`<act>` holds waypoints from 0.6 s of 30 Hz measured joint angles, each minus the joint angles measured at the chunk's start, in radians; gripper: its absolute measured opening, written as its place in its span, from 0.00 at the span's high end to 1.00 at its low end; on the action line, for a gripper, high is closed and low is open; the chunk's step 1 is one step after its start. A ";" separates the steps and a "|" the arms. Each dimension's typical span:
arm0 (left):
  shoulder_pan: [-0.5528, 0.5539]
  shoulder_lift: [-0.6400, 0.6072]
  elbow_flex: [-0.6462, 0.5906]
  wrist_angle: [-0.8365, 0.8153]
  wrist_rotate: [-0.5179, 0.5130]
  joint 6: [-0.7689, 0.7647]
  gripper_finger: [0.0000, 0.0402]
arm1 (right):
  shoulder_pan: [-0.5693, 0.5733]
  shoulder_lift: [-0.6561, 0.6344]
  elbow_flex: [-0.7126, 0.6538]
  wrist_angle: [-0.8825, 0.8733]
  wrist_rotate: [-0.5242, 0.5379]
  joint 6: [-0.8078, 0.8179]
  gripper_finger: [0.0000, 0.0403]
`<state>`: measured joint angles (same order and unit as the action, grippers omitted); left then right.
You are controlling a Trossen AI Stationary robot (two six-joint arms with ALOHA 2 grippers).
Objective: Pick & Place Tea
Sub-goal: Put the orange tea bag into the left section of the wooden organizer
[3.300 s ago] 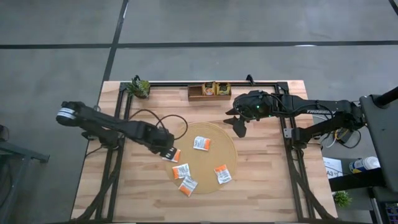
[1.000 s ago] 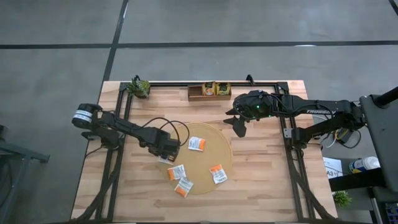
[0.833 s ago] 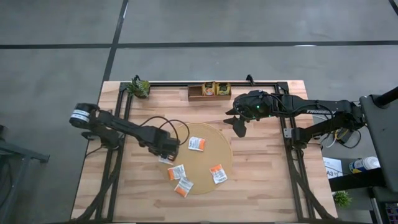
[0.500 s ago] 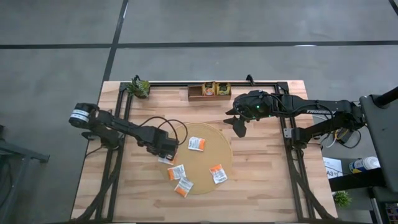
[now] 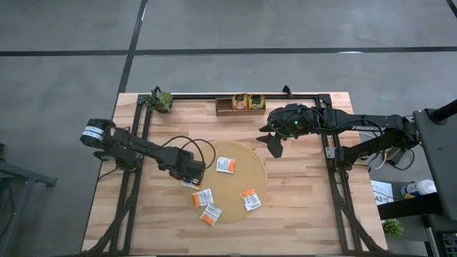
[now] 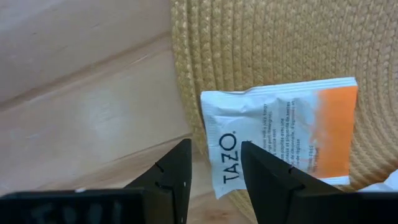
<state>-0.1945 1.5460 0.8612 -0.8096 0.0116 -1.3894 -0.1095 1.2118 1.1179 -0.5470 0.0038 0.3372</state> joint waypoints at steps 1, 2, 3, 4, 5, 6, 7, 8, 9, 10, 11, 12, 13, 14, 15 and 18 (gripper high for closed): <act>0.000 0.004 0.000 0.005 0.000 0.000 0.67 | 0.000 0.000 0.000 -0.001 0.000 0.000 0.51; 0.000 0.009 0.000 0.012 0.000 0.001 0.67 | 0.000 0.000 0.000 -0.001 0.000 -0.001 0.51; 0.000 0.016 0.000 0.018 -0.001 0.004 0.67 | 0.000 0.000 0.000 -0.002 0.000 -0.003 0.51; 0.000 0.024 0.000 0.024 -0.002 0.007 0.67 | 0.000 0.000 0.000 -0.003 0.000 -0.004 0.51; 0.000 0.031 0.000 0.028 -0.003 0.008 0.67 | 0.000 0.000 0.000 -0.003 0.000 -0.005 0.51; 0.000 0.040 0.000 0.032 -0.003 0.008 0.67 | 0.000 0.000 0.000 -0.003 0.000 -0.005 0.51; 0.000 0.048 0.001 0.035 -0.003 0.010 0.67 | 0.000 0.000 0.000 -0.003 0.000 -0.005 0.51; 0.000 0.056 0.002 0.036 -0.003 0.014 0.68 | 0.000 0.000 0.000 -0.003 0.000 -0.006 0.51; 0.000 0.066 0.004 0.037 -0.002 0.019 0.69 | 0.000 0.000 0.000 -0.003 0.000 -0.008 0.51; 0.000 0.075 0.005 0.038 -0.002 0.023 0.70 | 0.000 0.000 0.000 -0.003 0.000 -0.008 0.51; 0.000 0.080 0.005 0.040 -0.002 0.028 0.73 | 0.000 0.000 0.000 -0.003 0.000 -0.008 0.51; 0.000 0.084 0.005 0.041 -0.002 0.033 0.76 | 0.000 0.000 0.000 -0.003 0.000 -0.008 0.51; 0.000 0.085 0.004 0.041 -0.004 0.036 0.80 | 0.000 0.000 0.000 -0.003 0.000 -0.008 0.51; 0.000 0.083 0.004 0.038 -0.006 0.044 0.84 | 0.000 0.000 0.000 -0.003 0.000 -0.008 0.51; 0.000 0.081 0.004 0.035 -0.008 0.055 0.90 | 0.000 0.000 0.000 -0.003 0.000 -0.008 0.51; 0.000 0.067 0.002 0.031 -0.016 0.069 0.98 | 0.000 0.000 0.000 -0.003 0.000 -0.008 0.51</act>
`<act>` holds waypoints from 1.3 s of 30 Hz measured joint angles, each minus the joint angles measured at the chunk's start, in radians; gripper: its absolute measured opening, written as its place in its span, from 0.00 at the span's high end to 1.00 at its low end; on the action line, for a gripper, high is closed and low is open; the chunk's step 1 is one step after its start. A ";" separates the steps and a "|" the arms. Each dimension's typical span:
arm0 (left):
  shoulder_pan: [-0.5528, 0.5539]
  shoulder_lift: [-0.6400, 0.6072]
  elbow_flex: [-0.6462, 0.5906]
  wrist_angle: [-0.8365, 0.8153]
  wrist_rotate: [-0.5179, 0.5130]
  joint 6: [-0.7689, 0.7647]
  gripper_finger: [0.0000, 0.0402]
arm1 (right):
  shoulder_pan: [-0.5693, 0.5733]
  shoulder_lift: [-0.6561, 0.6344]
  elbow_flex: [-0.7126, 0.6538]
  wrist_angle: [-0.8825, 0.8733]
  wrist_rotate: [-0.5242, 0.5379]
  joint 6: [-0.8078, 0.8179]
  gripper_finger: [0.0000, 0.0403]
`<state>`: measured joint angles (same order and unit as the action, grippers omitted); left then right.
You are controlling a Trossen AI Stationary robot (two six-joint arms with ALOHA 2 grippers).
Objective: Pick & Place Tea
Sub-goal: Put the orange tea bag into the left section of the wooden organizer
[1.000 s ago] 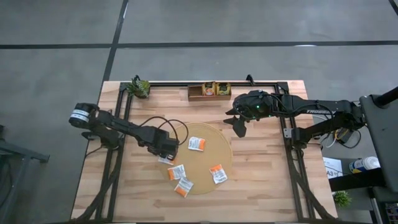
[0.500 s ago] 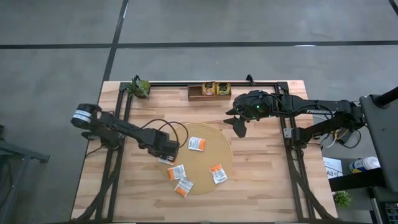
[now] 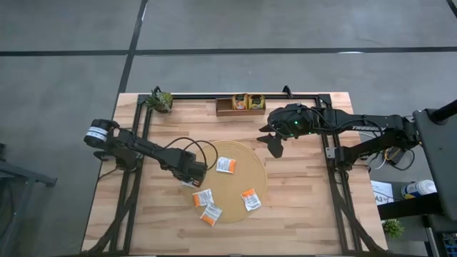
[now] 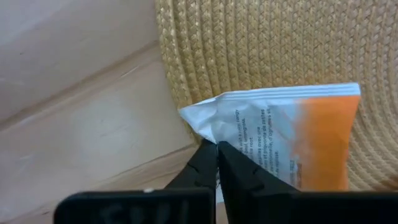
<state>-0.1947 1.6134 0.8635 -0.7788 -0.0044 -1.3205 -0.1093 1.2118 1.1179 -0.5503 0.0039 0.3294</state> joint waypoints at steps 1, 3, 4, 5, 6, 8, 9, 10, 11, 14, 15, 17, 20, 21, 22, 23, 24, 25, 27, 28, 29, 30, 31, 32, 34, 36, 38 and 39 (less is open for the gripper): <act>0.000 -0.006 0.000 0.001 -0.003 0.003 0.99 | 0.000 0.000 0.000 0.000 0.000 0.000 0.51; 0.001 -0.017 0.000 0.000 -0.008 0.003 0.99 | 0.000 0.000 0.000 0.000 0.000 0.000 0.51; 0.001 -0.025 0.002 -0.007 -0.011 0.004 1.00 | 0.000 0.000 0.000 0.000 0.000 0.000 0.51; 0.001 -0.031 0.006 -0.017 -0.014 0.005 1.00 | 0.000 0.000 0.000 0.000 0.000 0.000 0.51; 0.001 -0.042 0.013 -0.027 -0.018 0.006 1.00 | 0.000 0.000 0.000 0.000 0.000 0.000 0.51; 0.001 -0.069 0.032 -0.048 -0.037 0.011 1.00 | 0.000 0.000 0.000 0.001 0.000 0.000 0.51; 0.002 -0.085 0.044 -0.058 -0.048 0.015 1.00 | 0.000 0.000 0.000 0.001 0.000 0.000 0.51; 0.003 -0.097 0.057 -0.073 -0.065 0.019 1.00 | 0.000 0.000 0.000 0.001 0.000 0.000 0.51; 0.004 -0.111 0.068 -0.089 -0.083 0.029 1.00 | 0.000 0.000 0.000 0.001 0.000 0.000 0.51; 0.016 -0.145 0.105 -0.115 -0.138 0.093 1.00 | 0.000 0.000 0.000 0.003 0.000 0.002 0.51; 0.023 -0.155 0.118 -0.118 -0.158 0.129 1.00 | 0.000 0.000 0.000 0.004 0.000 0.006 0.51; 0.043 -0.164 0.142 -0.123 -0.193 0.206 1.00 | 0.000 0.000 0.000 0.008 0.000 0.008 0.51; 0.096 -0.164 0.175 -0.121 -0.216 0.334 1.00 | 0.000 0.000 0.000 0.008 0.000 0.009 0.51; 0.117 -0.164 0.185 -0.121 -0.218 0.374 1.00 | 0.000 0.000 0.000 0.008 -0.001 0.009 0.51; 0.139 -0.164 0.192 -0.119 -0.219 0.412 1.00 | 0.000 0.000 0.000 0.008 0.000 0.010 0.51; 0.164 -0.164 0.198 -0.119 -0.219 0.446 1.00 | 0.000 0.000 0.000 0.008 -0.001 0.011 0.51; 0.188 -0.163 0.203 -0.121 -0.219 0.480 1.00 | 0.000 0.000 0.000 0.008 -0.001 0.012 0.51; 0.214 -0.163 0.208 -0.121 -0.218 0.515 1.00 | 0.000 0.000 0.000 0.007 -0.001 0.012 0.51; 0.267 -0.163 0.223 -0.119 -0.219 0.582 1.00 | 0.000 0.000 0.000 0.007 -0.001 0.012 0.51; 0.293 -0.163 0.229 -0.120 -0.219 0.618 1.00 | 0.000 0.000 0.000 0.007 -0.001 0.012 0.51; 0.318 -0.163 0.235 -0.120 -0.219 0.652 1.00 | 0.000 0.000 0.000 0.007 -0.001 0.011 0.51; 0.343 -0.163 0.241 -0.119 -0.219 0.687 1.00 | 0.000 0.000 0.000 0.007 -0.001 0.011 0.51; 0.367 -0.163 0.248 -0.119 -0.219 0.725 1.00 | 0.000 0.000 0.000 0.007 -0.001 0.012 0.51; 0.391 -0.163 0.255 -0.118 -0.219 0.760 1.00 | 0.000 0.000 0.000 0.007 -0.001 0.012 0.51; 0.436 -0.163 0.269 -0.111 -0.219 0.831 1.00 | 0.000 0.000 0.000 0.007 -0.001 0.011 0.51; 0.476 -0.163 0.285 -0.103 -0.219 0.907 1.00 | 0.000 0.000 0.000 0.007 0.000 0.011 0.51; 0.513 -0.163 0.303 -0.076 -0.218 0.981 1.00 | 0.000 0.000 0.001 0.007 0.000 0.011 0.51; 0.531 -0.163 0.310 -0.060 -0.215 1.021 1.00 | 0.000 0.000 0.001 0.007 0.000 0.011 0.51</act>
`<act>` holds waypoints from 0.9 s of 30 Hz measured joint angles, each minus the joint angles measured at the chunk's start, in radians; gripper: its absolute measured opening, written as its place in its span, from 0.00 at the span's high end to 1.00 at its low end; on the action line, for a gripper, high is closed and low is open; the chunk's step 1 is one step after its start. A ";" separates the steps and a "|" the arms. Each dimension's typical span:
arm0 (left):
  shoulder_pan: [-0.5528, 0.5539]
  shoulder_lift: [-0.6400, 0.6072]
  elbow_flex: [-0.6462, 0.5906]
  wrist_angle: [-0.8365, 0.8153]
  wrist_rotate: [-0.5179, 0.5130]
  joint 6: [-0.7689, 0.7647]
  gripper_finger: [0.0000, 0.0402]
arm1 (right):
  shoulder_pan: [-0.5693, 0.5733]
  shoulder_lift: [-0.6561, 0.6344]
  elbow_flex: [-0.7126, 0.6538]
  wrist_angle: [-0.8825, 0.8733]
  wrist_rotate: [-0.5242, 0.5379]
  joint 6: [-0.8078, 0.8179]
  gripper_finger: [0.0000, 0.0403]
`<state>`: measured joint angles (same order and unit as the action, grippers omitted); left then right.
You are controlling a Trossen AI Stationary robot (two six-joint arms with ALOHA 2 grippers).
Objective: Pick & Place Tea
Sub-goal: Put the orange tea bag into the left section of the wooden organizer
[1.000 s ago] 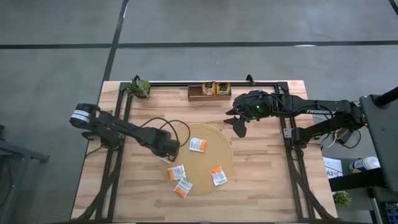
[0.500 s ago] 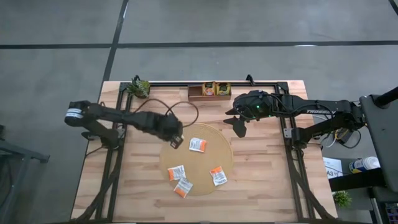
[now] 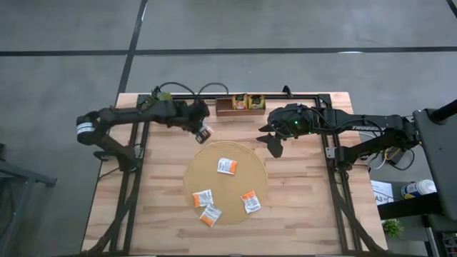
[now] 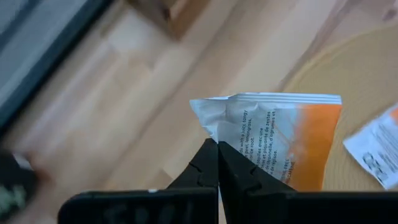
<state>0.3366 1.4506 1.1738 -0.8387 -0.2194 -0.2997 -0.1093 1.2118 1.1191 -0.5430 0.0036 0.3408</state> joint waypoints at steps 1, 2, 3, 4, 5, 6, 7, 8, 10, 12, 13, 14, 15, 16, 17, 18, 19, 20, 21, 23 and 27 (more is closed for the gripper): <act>0.019 0.000 0.007 0.017 0.009 0.040 1.00 | 0.000 0.000 0.000 0.000 0.000 0.000 0.51; 0.036 0.000 0.013 0.034 0.023 0.073 1.00 | 0.000 0.000 0.000 0.000 0.000 0.000 0.51; 0.053 0.001 0.018 0.048 0.028 0.104 1.00 | 0.000 0.000 0.000 0.000 0.000 0.000 0.51; 0.067 0.006 0.026 0.061 0.028 0.130 1.00 | 0.000 0.000 0.000 0.000 0.000 0.000 0.51; 0.082 0.012 0.035 0.065 0.029 0.155 1.00 | 0.000 0.000 0.000 0.000 0.000 0.000 0.51; 0.096 0.022 0.044 0.065 0.028 0.184 1.00 | 0.000 0.000 0.000 0.000 0.000 0.000 0.51; 0.109 0.035 0.056 0.064 0.029 0.217 1.00 | 0.000 0.000 0.000 0.000 0.000 0.000 0.51; 0.120 0.049 0.070 0.064 0.028 0.245 1.00 | 0.000 0.000 0.001 0.000 0.000 0.000 0.51; 0.140 0.080 0.098 0.064 0.029 0.292 1.00 | 0.000 0.000 0.001 0.000 0.000 0.000 0.51; 0.153 0.114 0.136 0.067 0.029 0.335 1.00 | 0.000 0.000 0.001 0.000 0.004 0.000 0.51; 0.159 0.130 0.156 0.072 0.029 0.357 1.00 | 0.000 0.000 0.001 0.000 0.009 0.002 0.51; 0.165 0.150 0.178 0.069 0.028 0.378 1.00 | 0.000 0.000 0.001 0.000 0.022 0.007 0.51; 0.169 0.171 0.204 0.067 0.024 0.395 1.00 | 0.000 0.000 0.001 -0.001 0.029 0.013 0.51; 0.175 0.191 0.230 0.071 0.018 0.413 1.00 | 0.000 0.000 0.001 -0.001 0.034 0.017 0.51; 0.180 0.211 0.256 0.071 0.017 0.432 1.00 | 0.000 0.000 0.001 -0.001 0.045 0.019 0.51; 0.183 0.235 0.285 0.067 0.016 0.450 1.00 | 0.000 0.000 0.001 -0.001 0.054 0.019 0.51; 0.187 0.259 0.317 0.065 0.015 0.467 1.00 | 0.000 0.000 0.001 -0.001 0.057 0.019 0.51; 0.189 0.283 0.348 0.066 0.015 0.484 1.00 | 0.000 0.000 0.001 -0.001 0.058 0.019 0.51; 0.192 0.312 0.383 0.062 0.012 0.505 1.00 | 0.000 0.000 0.001 -0.001 0.061 0.019 0.51; 0.192 0.369 0.450 0.051 0.009 0.552 1.00 | 0.000 0.000 0.001 -0.001 0.078 0.019 0.51; 0.192 0.482 0.584 0.032 -0.023 0.643 1.00 | 0.000 0.000 0.001 -0.001 0.104 0.019 0.51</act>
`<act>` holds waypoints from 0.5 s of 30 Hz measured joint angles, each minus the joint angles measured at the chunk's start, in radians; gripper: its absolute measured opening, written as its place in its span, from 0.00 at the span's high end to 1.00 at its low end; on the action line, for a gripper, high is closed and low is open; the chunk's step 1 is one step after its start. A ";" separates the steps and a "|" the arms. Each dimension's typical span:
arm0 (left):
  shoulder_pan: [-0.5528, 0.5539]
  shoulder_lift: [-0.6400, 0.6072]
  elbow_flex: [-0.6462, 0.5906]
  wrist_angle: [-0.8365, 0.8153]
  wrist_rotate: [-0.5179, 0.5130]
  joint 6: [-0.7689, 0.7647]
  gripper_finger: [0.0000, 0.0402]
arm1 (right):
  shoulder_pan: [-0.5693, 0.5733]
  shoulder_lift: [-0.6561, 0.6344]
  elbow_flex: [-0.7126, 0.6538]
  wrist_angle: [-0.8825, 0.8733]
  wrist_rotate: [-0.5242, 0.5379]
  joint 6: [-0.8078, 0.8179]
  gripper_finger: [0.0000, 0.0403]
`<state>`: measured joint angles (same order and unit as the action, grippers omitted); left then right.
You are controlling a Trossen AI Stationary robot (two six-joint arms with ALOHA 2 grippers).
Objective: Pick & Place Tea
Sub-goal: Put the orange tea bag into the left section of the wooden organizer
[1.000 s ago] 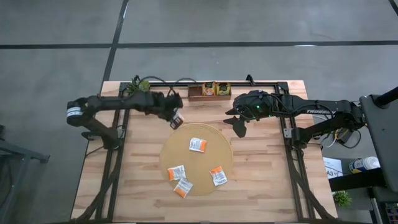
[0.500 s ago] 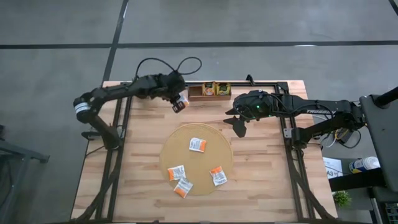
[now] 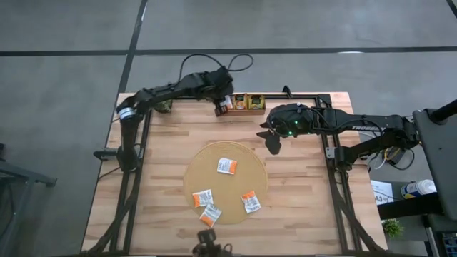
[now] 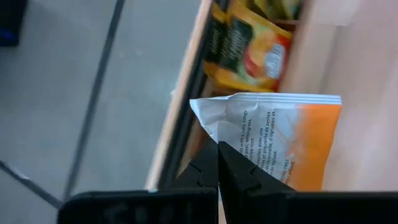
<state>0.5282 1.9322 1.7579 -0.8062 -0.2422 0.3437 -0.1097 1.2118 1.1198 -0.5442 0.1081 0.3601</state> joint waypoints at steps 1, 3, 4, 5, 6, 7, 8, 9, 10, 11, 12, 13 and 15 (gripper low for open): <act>0.000 0.025 0.032 -0.005 -0.014 0.020 1.00 | 0.000 0.000 0.000 0.000 0.005 0.000 0.51; 0.001 0.073 0.086 -0.027 -0.055 0.062 1.00 | 0.000 0.000 0.000 0.000 0.013 0.003 0.51; 0.001 0.093 0.111 -0.041 -0.072 0.086 1.00 | 0.000 0.000 0.000 0.000 0.025 0.010 0.51; 0.000 0.113 0.131 -0.052 -0.087 0.109 1.00 | 0.000 0.000 0.000 0.000 0.033 0.018 0.51; 0.000 0.129 0.148 -0.055 -0.097 0.129 1.00 | 0.000 0.000 0.000 0.000 0.042 0.027 0.51; 0.000 0.142 0.162 -0.055 -0.104 0.146 1.00 | 0.000 0.000 0.000 0.000 0.051 0.032 0.51; 0.000 0.155 0.174 -0.055 -0.111 0.164 1.00 | 0.000 0.000 0.000 0.000 0.053 0.034 0.51; 0.000 0.165 0.186 -0.055 -0.121 0.181 1.00 | 0.000 0.000 0.000 0.000 0.053 0.034 0.51; 0.000 0.174 0.192 -0.052 -0.137 0.199 1.00 | 0.000 0.000 0.000 0.000 0.053 0.034 0.51; 0.000 0.182 0.196 -0.048 -0.157 0.222 1.00 | 0.000 0.000 0.000 0.000 0.053 0.034 0.51; 0.000 0.186 0.198 -0.043 -0.181 0.244 1.00 | 0.000 0.000 0.000 0.000 0.053 0.034 0.51; 0.000 0.191 0.197 -0.040 -0.201 0.264 1.00 | 0.000 0.000 0.000 0.000 0.053 0.037 0.51; 0.000 0.198 0.192 -0.024 -0.227 0.287 1.00 | 0.000 0.000 -0.001 0.000 0.053 0.040 0.51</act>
<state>0.5285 2.1301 1.9499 -0.8306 -0.4697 0.6303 -0.1097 1.2118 1.1191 -0.5442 0.1608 0.4002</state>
